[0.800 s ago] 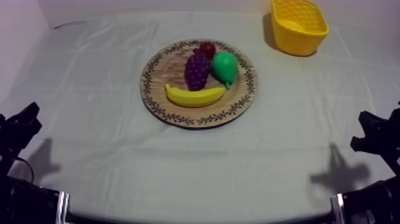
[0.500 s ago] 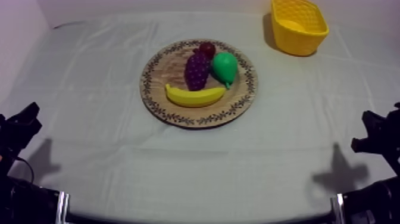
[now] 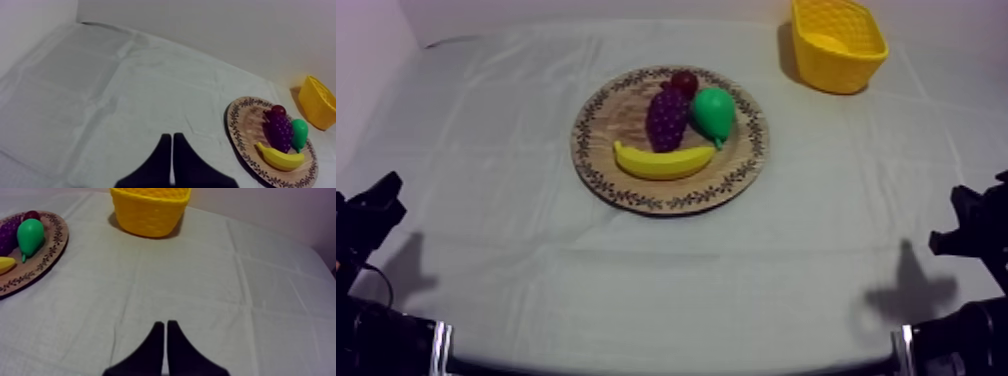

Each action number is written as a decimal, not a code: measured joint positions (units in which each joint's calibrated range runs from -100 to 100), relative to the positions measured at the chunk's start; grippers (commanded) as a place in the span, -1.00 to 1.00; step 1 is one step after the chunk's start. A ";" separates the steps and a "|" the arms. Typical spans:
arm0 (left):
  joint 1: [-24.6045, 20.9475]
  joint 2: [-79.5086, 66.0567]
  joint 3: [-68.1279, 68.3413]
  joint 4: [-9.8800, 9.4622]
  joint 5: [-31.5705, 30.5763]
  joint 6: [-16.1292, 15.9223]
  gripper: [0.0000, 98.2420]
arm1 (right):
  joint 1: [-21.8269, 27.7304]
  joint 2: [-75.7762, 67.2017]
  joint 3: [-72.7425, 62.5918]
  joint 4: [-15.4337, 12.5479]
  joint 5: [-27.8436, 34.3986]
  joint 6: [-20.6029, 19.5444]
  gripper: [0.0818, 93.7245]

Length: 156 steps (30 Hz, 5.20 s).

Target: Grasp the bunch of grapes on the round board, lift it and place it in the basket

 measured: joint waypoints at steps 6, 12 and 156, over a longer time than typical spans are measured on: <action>0.00 0.00 0.00 0.00 0.00 0.00 -1.00 | -1.06 2.12 -2.81 1.20 -0.74 -0.89 -0.99; 0.00 0.00 0.00 0.00 0.00 0.00 -1.00 | -1.27 6.52 -9.47 -0.14 -0.46 -0.10 -0.99; 0.00 0.00 0.00 0.00 0.00 0.00 -1.00 | -31.73 117.02 -135.76 5.36 54.53 -24.81 -0.99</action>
